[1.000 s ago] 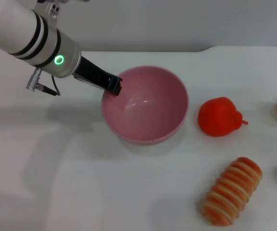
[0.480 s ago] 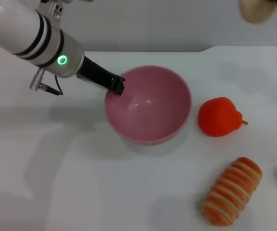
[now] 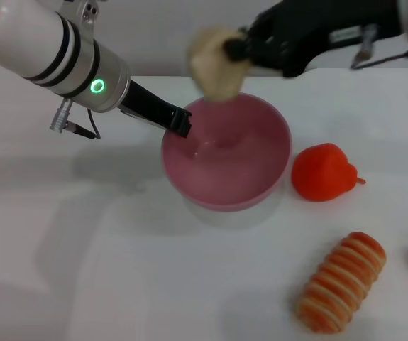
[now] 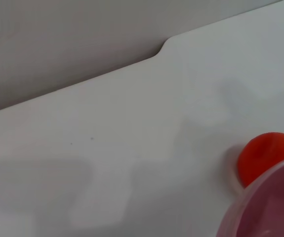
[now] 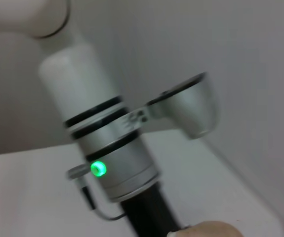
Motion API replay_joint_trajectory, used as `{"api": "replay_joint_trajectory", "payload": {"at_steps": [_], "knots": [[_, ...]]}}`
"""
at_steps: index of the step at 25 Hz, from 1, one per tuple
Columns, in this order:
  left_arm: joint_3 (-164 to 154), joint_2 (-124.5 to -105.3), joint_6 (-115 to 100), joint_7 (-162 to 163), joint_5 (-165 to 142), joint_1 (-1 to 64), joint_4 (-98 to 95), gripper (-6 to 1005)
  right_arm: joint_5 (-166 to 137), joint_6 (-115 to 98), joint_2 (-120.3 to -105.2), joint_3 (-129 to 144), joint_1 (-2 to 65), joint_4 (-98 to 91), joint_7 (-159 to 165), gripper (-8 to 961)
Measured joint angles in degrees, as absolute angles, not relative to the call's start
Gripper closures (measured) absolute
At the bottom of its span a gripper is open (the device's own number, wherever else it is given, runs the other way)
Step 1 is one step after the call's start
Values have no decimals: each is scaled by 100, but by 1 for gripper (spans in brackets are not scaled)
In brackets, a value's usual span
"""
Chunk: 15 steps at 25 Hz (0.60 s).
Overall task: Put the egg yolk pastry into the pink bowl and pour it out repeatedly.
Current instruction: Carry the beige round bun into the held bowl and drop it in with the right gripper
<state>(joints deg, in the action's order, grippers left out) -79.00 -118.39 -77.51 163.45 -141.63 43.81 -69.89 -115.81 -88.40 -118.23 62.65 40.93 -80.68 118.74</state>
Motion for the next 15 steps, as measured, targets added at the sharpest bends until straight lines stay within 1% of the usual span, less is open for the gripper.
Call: {"api": "replay_joint_trajectory", "payload": {"at_steps": [3,7,12,15], "knots": [[-7901,-11832,-7735,16337,-14160,4388,-6967,958,-11719,-8910,-11803,6342,4334,-7637,11865,898],[-7901,-11815,-7680,16319,-14159,4367,-6953,958,-11756,-8841,-11818,6310,4335,-7525,11793,900],[-7901,-11809,-7638,16295,-14160,4360,-6946,958,-11717,-8785,-11821,6151,4219,-7591,11785,728],[-7902,-11803,-7558,16271,-14180,4361,-6949,958,-11623,-8769,-11832,5830,4034,-7732,11764,601]]}}
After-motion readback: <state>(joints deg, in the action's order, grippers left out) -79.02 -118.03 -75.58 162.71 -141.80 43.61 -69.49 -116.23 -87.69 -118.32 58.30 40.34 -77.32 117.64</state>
